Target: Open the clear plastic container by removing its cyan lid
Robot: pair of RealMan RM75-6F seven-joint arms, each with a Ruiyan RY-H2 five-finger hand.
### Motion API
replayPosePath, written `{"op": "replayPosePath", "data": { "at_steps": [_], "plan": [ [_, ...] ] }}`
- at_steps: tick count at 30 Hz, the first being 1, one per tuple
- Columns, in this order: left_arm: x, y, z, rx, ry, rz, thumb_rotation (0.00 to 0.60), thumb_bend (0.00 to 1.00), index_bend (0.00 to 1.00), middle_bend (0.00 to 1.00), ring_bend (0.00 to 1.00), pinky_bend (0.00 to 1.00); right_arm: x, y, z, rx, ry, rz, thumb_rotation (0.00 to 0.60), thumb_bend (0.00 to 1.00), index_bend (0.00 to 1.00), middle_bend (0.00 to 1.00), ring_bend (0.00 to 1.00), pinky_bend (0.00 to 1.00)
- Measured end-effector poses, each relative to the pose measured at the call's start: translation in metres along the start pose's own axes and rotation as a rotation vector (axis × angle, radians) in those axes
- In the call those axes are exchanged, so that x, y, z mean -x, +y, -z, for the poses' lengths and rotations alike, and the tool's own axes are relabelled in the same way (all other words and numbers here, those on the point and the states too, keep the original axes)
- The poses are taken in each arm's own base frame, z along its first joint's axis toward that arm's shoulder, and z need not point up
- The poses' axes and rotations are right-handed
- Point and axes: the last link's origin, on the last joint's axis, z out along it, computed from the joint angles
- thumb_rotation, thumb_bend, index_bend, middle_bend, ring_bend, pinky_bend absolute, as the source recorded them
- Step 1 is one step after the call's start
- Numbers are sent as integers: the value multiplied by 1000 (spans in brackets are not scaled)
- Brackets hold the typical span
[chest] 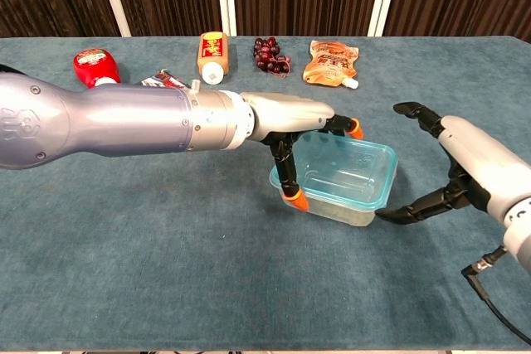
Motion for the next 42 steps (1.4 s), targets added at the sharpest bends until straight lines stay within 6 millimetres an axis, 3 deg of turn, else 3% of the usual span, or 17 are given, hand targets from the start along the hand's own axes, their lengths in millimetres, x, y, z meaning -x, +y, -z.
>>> {"op": "replayPosePath", "data": {
  "at_steps": [42],
  "plan": [
    [3, 11, -5, -7, -34, -30, 600, 66, 128, 261, 240, 405, -4, -18, -11, 161, -8, -238, 600, 215, 0, 0, 0, 0]
  ]
}}
